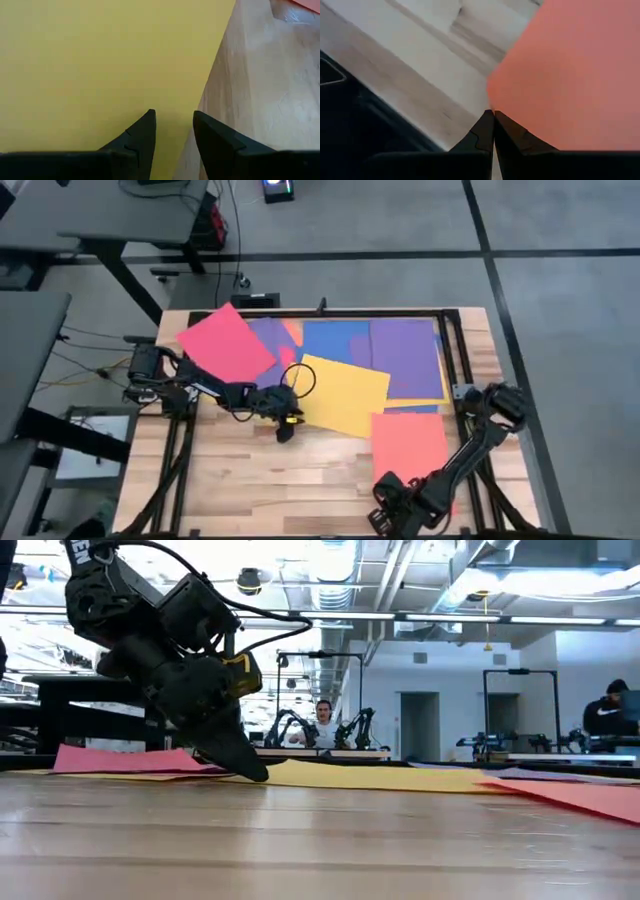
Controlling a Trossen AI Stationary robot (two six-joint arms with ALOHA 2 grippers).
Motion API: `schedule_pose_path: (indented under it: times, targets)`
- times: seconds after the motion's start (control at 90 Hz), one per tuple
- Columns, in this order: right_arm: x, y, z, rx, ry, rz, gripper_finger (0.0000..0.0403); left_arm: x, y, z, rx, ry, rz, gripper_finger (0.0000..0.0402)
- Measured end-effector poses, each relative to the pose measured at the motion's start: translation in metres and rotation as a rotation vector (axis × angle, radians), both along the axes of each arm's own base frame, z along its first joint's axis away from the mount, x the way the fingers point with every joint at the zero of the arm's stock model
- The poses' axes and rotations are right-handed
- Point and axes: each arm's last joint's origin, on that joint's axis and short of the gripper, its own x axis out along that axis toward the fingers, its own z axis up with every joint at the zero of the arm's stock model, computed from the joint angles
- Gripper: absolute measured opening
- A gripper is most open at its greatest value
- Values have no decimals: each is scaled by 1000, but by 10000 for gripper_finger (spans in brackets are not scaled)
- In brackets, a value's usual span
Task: Organize paper
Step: Put the orange paper to the bottom right of the table
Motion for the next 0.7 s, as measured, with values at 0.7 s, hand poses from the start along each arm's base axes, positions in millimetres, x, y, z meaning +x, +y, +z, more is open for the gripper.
schedule_pose_path:
  times: [0.7]
  targets:
    - [-27, 13, -2, 13, 97, -77, 18, 0, -2, 0, 17, 2, -30, 118]
